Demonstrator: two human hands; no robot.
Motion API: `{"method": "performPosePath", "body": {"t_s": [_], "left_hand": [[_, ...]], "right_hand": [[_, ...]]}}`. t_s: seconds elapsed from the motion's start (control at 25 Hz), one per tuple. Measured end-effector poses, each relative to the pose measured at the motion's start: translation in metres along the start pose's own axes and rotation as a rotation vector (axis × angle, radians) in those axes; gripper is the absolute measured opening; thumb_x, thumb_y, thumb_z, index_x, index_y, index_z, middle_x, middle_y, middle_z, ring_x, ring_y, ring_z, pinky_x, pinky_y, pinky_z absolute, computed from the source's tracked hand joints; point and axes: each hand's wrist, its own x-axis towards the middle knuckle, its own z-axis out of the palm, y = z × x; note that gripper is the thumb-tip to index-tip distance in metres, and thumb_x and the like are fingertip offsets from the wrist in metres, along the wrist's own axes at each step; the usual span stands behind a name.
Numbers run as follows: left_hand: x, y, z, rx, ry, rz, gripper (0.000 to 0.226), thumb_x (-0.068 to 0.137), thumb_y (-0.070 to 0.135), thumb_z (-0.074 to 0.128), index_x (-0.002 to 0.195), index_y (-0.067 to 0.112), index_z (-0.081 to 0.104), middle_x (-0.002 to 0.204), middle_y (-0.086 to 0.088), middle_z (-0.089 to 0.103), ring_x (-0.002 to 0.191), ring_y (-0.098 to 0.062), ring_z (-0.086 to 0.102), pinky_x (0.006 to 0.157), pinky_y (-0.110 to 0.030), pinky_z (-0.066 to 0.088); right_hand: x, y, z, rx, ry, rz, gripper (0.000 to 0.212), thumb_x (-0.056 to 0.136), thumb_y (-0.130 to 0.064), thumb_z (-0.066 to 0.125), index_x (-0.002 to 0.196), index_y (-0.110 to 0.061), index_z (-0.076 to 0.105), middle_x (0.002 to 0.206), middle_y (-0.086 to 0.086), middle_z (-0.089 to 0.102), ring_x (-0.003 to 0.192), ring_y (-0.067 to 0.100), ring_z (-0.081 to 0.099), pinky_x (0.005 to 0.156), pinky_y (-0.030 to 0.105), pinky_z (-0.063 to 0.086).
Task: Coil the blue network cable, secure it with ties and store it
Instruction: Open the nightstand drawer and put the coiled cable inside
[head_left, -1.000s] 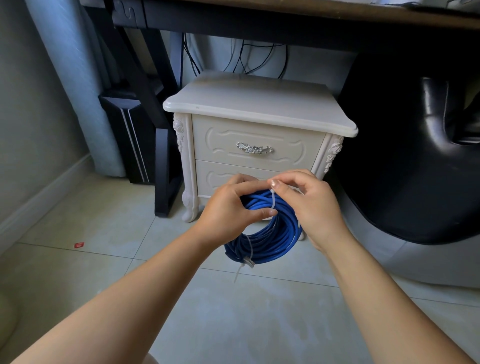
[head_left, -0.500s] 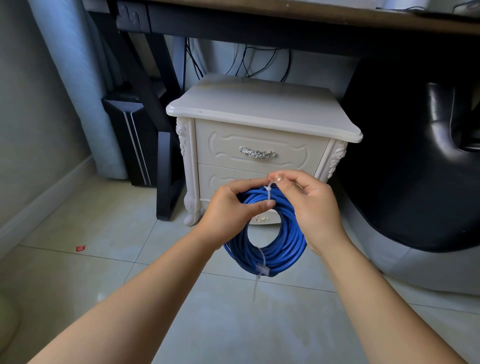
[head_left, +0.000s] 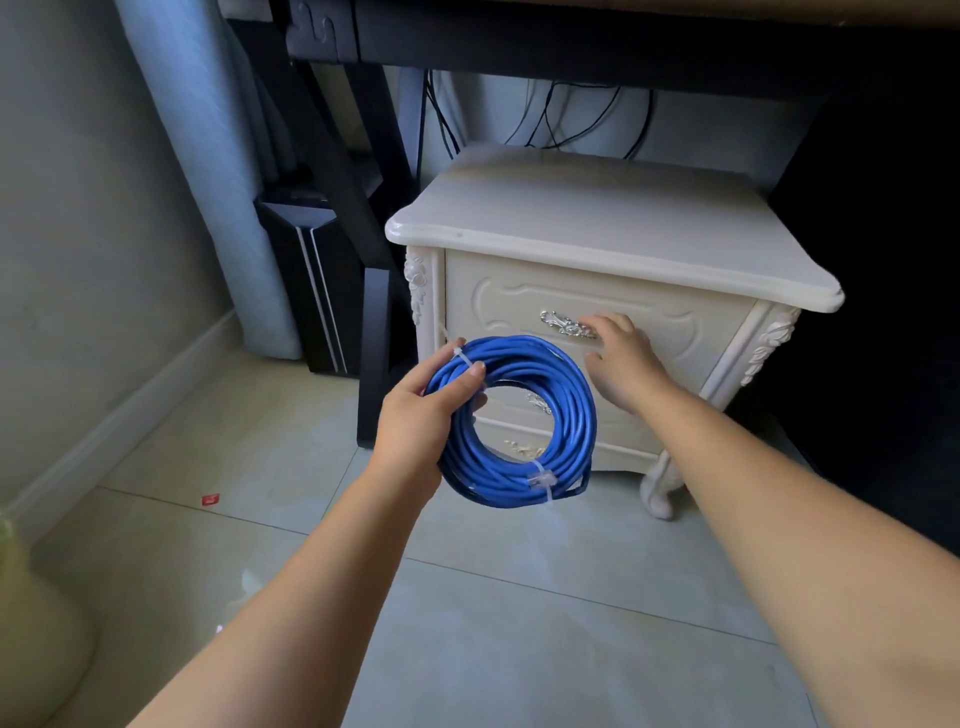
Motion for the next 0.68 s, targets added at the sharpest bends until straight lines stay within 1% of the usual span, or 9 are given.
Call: {"method": "performPosePath", "body": {"t_s": [0.12, 0.2, 0.32, 0.4, 0.44, 0.52, 0.6, 0.64, 0.68], "left_hand": [[0.006, 0.003, -0.004, -0.091, -0.009, 0.004, 0.034, 0.086, 0.012, 0.072, 0.118, 0.023, 0.068, 0.111, -0.005, 0.074, 0.097, -0.028, 0.071, 0.09, -0.035, 0.055], [0.006, 0.008, -0.004, -0.133, -0.014, 0.004, 0.028, 0.087, 0.012, 0.071, 0.111, 0.027, 0.069, 0.114, -0.006, 0.073, 0.096, -0.029, 0.071, 0.092, -0.036, 0.055], [0.001, 0.013, -0.003, -0.171, -0.042, -0.015, 0.028, 0.087, 0.015, 0.07, 0.111, 0.029, 0.069, 0.114, -0.005, 0.073, 0.089, -0.027, 0.072, 0.094, -0.038, 0.052], [-0.004, 0.015, 0.0, -0.2, -0.066, -0.024, 0.033, 0.087, 0.017, 0.07, 0.118, 0.028, 0.067, 0.115, -0.004, 0.072, 0.09, -0.025, 0.071, 0.093, -0.037, 0.053], [-0.006, 0.017, 0.003, -0.226, -0.074, -0.029, 0.035, 0.087, 0.017, 0.07, 0.121, 0.026, 0.066, 0.115, -0.004, 0.072, 0.09, -0.024, 0.071, 0.091, -0.036, 0.054], [-0.012, 0.02, 0.008, -0.26, -0.108, -0.035, 0.04, 0.089, 0.018, 0.069, 0.128, 0.022, 0.063, 0.115, -0.003, 0.072, 0.091, -0.022, 0.07, 0.088, -0.033, 0.054], [-0.019, 0.022, 0.015, -0.273, -0.162, -0.039, 0.045, 0.09, 0.02, 0.067, 0.134, 0.019, 0.059, 0.117, -0.005, 0.069, 0.091, -0.021, 0.067, 0.086, -0.03, 0.054], [-0.023, 0.023, 0.018, -0.284, -0.168, -0.049, 0.045, 0.09, 0.02, 0.067, 0.134, 0.018, 0.058, 0.117, -0.007, 0.069, 0.092, -0.022, 0.066, 0.083, -0.029, 0.055], [-0.026, 0.025, 0.021, -0.304, -0.163, -0.064, 0.044, 0.09, 0.02, 0.067, 0.133, 0.018, 0.059, 0.118, -0.009, 0.069, 0.092, -0.023, 0.066, 0.08, -0.028, 0.056]], "right_hand": [[0.012, -0.005, 0.007, -0.104, -0.056, 0.019, 0.057, 0.092, -0.015, 0.048, 0.147, -0.019, 0.036, 0.152, 0.005, 0.031, 0.136, 0.032, 0.031, 0.111, 0.038, 0.028], [0.014, -0.007, 0.01, -0.113, -0.068, 0.032, 0.053, 0.091, -0.019, 0.051, 0.143, -0.018, 0.041, 0.148, 0.006, 0.037, 0.134, 0.032, 0.033, 0.109, 0.041, 0.031], [0.002, -0.01, 0.007, -0.164, -0.041, -0.034, 0.03, 0.088, -0.027, 0.051, 0.116, -0.015, 0.058, 0.127, 0.009, 0.055, 0.12, 0.034, 0.046, 0.1, 0.041, 0.038], [-0.02, -0.013, -0.002, -0.142, -0.003, -0.151, 0.017, 0.089, -0.018, 0.053, 0.102, -0.011, 0.061, 0.112, 0.009, 0.063, 0.105, 0.03, 0.055, 0.09, 0.038, 0.042], [-0.034, -0.018, -0.007, -0.003, -0.016, -0.165, 0.017, 0.091, -0.009, 0.054, 0.105, -0.007, 0.063, 0.108, 0.009, 0.065, 0.097, 0.024, 0.058, 0.087, 0.036, 0.046], [-0.07, -0.034, -0.02, 0.517, -0.111, 0.012, 0.021, 0.098, 0.002, 0.046, 0.113, -0.002, 0.059, 0.098, 0.004, 0.065, 0.077, 0.009, 0.061, 0.073, 0.022, 0.052], [-0.091, -0.04, -0.03, 0.939, -0.285, 0.257, 0.024, 0.103, -0.001, 0.034, 0.098, -0.006, 0.057, 0.08, 0.002, 0.066, 0.058, 0.004, 0.064, 0.057, 0.017, 0.053], [-0.099, -0.038, -0.037, 1.035, -0.366, 0.31, 0.027, 0.104, -0.003, 0.031, 0.091, -0.008, 0.054, 0.081, 0.006, 0.065, 0.059, 0.005, 0.066, 0.06, 0.019, 0.054], [-0.104, -0.035, -0.048, 1.078, -0.383, 0.355, 0.027, 0.104, -0.006, 0.031, 0.091, -0.008, 0.055, 0.091, 0.011, 0.065, 0.072, 0.01, 0.069, 0.069, 0.023, 0.055]]}}
